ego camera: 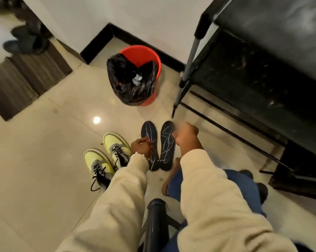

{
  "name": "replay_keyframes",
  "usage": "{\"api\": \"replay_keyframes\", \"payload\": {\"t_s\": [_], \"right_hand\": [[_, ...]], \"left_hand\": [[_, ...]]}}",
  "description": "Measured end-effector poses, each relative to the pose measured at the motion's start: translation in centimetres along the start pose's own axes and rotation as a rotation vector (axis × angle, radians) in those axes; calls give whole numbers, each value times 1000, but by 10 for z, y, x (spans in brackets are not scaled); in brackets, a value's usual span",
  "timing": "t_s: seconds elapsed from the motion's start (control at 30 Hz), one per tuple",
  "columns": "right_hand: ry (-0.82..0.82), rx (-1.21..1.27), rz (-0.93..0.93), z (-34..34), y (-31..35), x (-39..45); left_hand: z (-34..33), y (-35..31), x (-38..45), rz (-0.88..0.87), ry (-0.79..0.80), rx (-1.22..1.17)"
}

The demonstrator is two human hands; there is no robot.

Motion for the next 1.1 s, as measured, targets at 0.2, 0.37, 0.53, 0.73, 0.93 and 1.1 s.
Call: {"api": "replay_keyframes", "payload": {"t_s": [0.2,0.37,0.53,0.73,0.93,1.1], "right_hand": [[163,-43,248,44,77,-73],[136,-64,515,128,115,-126],[-7,-52,697,233,117,-166],[-216,40,793,337,91,-189],[-372,164,805,421,70,-197],[-491,221,784,493,75,-186]], "left_hand": [[-38,-59,-91,-315,65,228],[-87,-75,-184,-588,180,387],[-133,-59,-274,-867,308,555],[-183,-6,-355,-1129,501,802],[-238,64,-403,-1200,682,957],[-294,108,-436,-1366,787,1040]]}}
Point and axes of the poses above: each hand's wrist, its own x-axis towards the middle knuckle, its own z-axis out of the back of the hand, y = z × x, the point moved 7 cm from there along x, towards the middle knuckle, and after that the axes turned 7 degrees about z, right-handed, at the moved point
